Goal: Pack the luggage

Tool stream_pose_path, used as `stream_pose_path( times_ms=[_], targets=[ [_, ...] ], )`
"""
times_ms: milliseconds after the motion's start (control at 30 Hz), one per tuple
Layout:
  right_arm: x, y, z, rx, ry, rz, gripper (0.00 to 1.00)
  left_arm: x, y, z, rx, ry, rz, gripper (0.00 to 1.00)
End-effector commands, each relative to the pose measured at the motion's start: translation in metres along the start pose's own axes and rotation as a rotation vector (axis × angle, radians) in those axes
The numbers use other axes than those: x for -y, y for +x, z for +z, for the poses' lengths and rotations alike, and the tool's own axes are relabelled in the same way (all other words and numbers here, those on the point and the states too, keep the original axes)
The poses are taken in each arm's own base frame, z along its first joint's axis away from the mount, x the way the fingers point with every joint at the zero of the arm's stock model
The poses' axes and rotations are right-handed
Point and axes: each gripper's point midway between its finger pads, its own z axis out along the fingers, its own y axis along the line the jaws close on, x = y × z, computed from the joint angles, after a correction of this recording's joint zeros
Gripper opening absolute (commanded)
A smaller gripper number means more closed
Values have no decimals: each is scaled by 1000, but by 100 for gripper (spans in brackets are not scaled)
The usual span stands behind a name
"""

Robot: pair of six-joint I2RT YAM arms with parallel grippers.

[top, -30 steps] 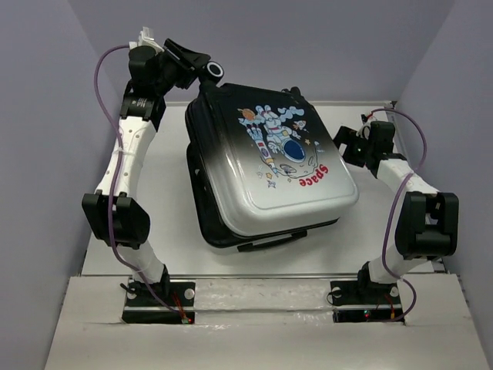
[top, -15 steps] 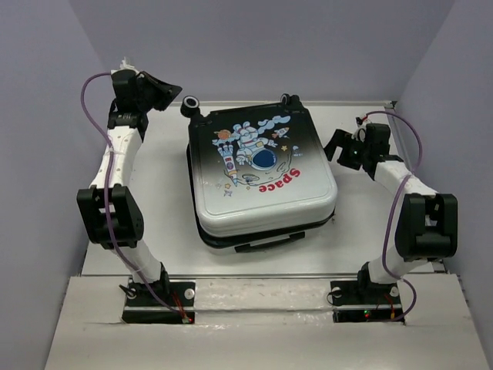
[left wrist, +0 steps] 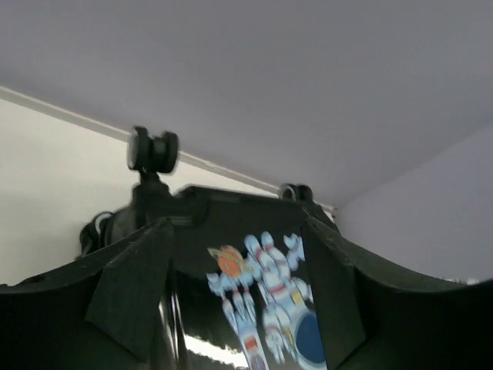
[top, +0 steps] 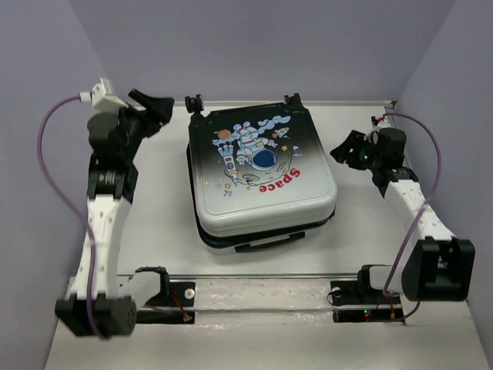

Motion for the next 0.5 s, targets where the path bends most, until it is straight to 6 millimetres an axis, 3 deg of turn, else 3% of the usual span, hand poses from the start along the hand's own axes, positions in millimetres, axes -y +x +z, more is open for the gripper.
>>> stream_pose_path(
  times_ms=[0,33,67,133,167,233,300,400,467],
  targets=[
    [-21,-26,-39,126,-13,-31,59,-26,58,-65,-25,-47,128,75],
    [-28,-24,-49,138,-36,-36,48,-37,77,-73,-61,-63,112,73],
    [-28,-19,-52,133,-37,-30,38,-61,109,-88,-112,-90,80,71],
    [-26,-4,-57,107,-30,-19,23,-85,141,-101,-166,-132,48,67],
    [-20,10,-58,85,-19,-7,13,-108,167,-113,-213,-180,31,64],
    [-14,41,-54,22,-3,8,8,-122,192,-122,-249,-211,-37,60],
    [-9,62,-51,-17,10,21,8,-121,204,-123,-274,-202,-101,59],
    [-13,94,-43,-77,-19,39,7,-136,214,-119,-273,-249,-136,58],
    [-33,111,-38,-118,-80,32,7,-141,223,-117,-290,-252,-149,58]
  ],
)
